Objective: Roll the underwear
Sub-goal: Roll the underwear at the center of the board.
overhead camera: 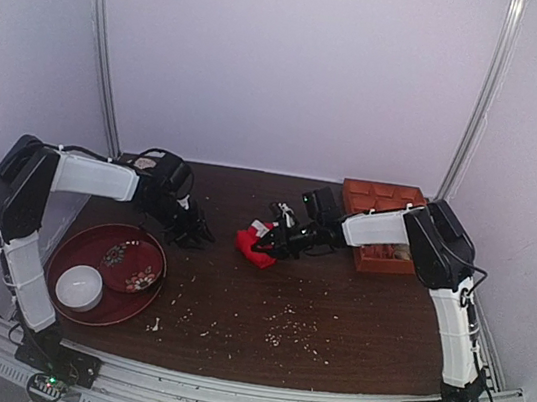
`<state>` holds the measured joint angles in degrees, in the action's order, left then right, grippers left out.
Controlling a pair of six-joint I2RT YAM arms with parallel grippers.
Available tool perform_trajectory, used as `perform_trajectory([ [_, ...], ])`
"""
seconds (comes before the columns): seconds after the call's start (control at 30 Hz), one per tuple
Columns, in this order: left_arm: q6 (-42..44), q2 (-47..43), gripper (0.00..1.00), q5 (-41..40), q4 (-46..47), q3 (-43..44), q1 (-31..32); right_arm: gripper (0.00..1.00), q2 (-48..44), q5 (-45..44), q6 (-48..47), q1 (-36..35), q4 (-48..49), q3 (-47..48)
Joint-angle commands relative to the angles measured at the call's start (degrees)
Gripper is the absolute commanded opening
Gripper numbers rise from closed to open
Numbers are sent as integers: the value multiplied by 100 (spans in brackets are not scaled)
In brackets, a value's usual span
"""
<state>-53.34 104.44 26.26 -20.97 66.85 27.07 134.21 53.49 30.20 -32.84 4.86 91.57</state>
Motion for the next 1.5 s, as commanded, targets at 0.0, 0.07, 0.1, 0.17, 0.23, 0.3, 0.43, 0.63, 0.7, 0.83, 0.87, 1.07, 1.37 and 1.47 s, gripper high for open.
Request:
perform_trajectory([
  [0.0, -92, -97, 30, -94, 161, 22, 58, 0, 232, -63, 691, 225, 265, -282],
  [0.07, -113, -68, 30, -110, 171, 56, 90, 0, 296, 29, 952, 286, 435, -293],
  [0.1, -124, -58, 30, -112, 172, 77, 103, 0, 352, 117, 1100, 309, 520, -271],
  [0.17, -142, -35, 30, -127, 170, 114, 118, 0, 432, 221, 1364, 355, 716, -270],
  [0.23, -150, -1, 30, -120, 166, 149, 129, 0, 478, 270, 1493, 381, 812, -265],
  [0.3, -152, 14, 30, -129, 172, 190, 145, 0, 483, 284, 1532, 388, 801, -265],
  [0.43, -187, 144, 30, -106, 237, 301, 209, 0, 475, 402, 1481, 392, 784, -272],
  [0.63, -291, 299, 30, -147, 457, 365, 277, 0, 522, 916, 1506, 377, 867, -295],
  [0.7, -279, 374, 30, -136, 462, 419, 283, 0, 563, 1176, 1576, 362, 911, -280],
  [0.83, -249, 401, 30, -146, 478, 403, 303, 0, 505, 1267, 1456, 295, 859, -338],
  [0.87, -235, 394, 30, -167, 461, 389, 304, 0, 501, 1308, 1465, 277, 871, -333],
  [1.07, -126, 199, 30, -234, 403, 274, 304, 0, 494, 1678, 1532, 78, 1007, -238],
  [1.37, 58, -257, 34, -89, 847, -537, 357, 0, 440, 1983, 1617, -162, 1171, -211],
  [1.47, -114, -326, 34, 15, 1178, -799, 415, 0, 417, 1997, 1634, -237, 1167, -197],
])
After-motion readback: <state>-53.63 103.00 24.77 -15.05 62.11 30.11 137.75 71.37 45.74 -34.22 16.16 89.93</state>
